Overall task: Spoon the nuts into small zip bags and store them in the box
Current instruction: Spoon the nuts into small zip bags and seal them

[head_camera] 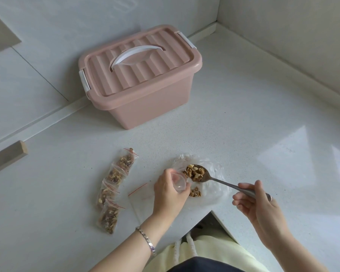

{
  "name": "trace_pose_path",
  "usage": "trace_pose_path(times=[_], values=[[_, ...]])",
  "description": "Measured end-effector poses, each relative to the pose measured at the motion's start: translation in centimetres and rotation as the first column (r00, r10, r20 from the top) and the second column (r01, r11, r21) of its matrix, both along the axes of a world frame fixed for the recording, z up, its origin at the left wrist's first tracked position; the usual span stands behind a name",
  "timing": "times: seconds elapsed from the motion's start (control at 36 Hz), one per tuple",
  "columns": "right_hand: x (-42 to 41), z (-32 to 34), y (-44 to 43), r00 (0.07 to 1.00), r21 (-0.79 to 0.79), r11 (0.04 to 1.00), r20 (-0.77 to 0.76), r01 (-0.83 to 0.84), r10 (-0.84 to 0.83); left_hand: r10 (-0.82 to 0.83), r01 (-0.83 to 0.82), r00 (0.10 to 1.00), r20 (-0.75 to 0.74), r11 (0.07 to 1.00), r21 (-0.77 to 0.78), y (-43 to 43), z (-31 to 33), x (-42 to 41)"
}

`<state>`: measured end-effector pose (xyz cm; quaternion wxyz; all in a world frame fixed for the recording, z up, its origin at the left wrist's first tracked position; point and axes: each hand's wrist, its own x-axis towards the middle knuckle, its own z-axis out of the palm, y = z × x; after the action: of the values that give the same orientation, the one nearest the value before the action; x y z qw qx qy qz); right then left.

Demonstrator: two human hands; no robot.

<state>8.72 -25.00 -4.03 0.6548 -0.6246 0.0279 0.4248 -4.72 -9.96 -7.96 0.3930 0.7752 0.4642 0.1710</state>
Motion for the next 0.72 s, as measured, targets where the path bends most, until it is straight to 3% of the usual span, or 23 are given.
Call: trace_pose_path(times=[0.47,0.72], values=[[-3.4,2.5,1.5,0.916,0.092,0.994,0.391,0.058,-0.090,-0.024,0.032,0.998,0.055,0.988,-0.149,0.2,2.5,1.4],[-4.2,2.9,1.0,0.807,0.049,0.998,0.590,-0.028,-0.007,-0.020,0.031,0.997,0.069,0.988,-0.150,0.0,2.4,1.5]])
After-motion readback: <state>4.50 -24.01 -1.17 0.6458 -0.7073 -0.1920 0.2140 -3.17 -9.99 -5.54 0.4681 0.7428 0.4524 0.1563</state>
